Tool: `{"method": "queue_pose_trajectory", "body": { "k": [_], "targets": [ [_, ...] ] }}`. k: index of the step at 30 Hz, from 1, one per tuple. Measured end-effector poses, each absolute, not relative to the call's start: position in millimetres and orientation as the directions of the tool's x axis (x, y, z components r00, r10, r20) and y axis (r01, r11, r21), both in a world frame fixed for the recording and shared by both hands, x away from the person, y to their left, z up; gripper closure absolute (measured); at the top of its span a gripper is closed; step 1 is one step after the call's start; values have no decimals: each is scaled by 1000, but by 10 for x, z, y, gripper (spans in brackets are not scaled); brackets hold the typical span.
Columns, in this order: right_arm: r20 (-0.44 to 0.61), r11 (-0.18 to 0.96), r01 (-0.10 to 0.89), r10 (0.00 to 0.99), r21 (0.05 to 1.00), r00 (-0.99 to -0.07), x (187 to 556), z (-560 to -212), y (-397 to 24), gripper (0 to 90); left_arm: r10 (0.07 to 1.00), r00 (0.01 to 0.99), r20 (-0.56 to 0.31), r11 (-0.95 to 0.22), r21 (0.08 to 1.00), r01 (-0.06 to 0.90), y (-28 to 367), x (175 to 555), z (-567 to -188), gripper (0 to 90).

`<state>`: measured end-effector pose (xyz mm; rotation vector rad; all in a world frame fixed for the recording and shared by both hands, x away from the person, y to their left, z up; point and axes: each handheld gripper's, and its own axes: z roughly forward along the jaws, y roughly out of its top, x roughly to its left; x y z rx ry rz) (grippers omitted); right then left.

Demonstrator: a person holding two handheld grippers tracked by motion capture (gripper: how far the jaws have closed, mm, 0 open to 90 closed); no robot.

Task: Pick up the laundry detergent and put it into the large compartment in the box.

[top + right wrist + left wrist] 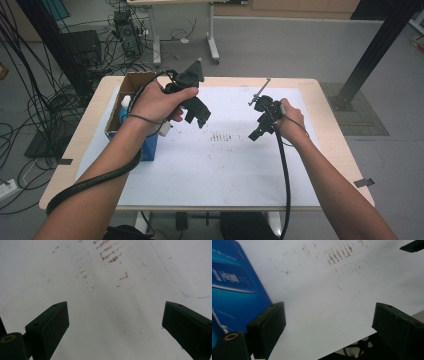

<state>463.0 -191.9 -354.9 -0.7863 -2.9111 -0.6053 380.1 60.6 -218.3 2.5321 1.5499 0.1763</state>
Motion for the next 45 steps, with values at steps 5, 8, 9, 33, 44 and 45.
{"method": "queue_pose_trajectory", "body": {
  "k": [5, 8, 9, 33, 44, 45],
  "targets": [
    [162, 793, 495, 469, 355, -868, 4621, -3557, -1914, 70, 889, 457, -4, -448, 188, 874, 572, 3796, -2301, 119],
    [161, 794, 495, 469, 352, -868, 4615, -3567, -1919, 70, 890, 456, -14, -446, 181, 876, 556, 3796, -2377, 119],
    [162, 793, 497, 471, 352, -867, 4610, -3571, -1924, 70, 891, 453, -21, -443, 179, 879, 553, 3799, -2409, 119],
    [160, 800, 498, 473, 334, -867, 4563, -3613, -1939, 70, 895, 436, -93, -424, 119, 898, 532, 3810, -3007, 120],
    [161, 804, 495, 469, 330, -869, 4563, -3624, -1902, 70, 898, 427, -102, -417, 107, 902, 563, 3804, -3076, 120],
    [161, 804, 495, 469, 329, -869, 4561, -3624, -1901, 70, 899, 425, -106, -414, 110, 904, 574, 3809, -3077, 121]
  ]
}}
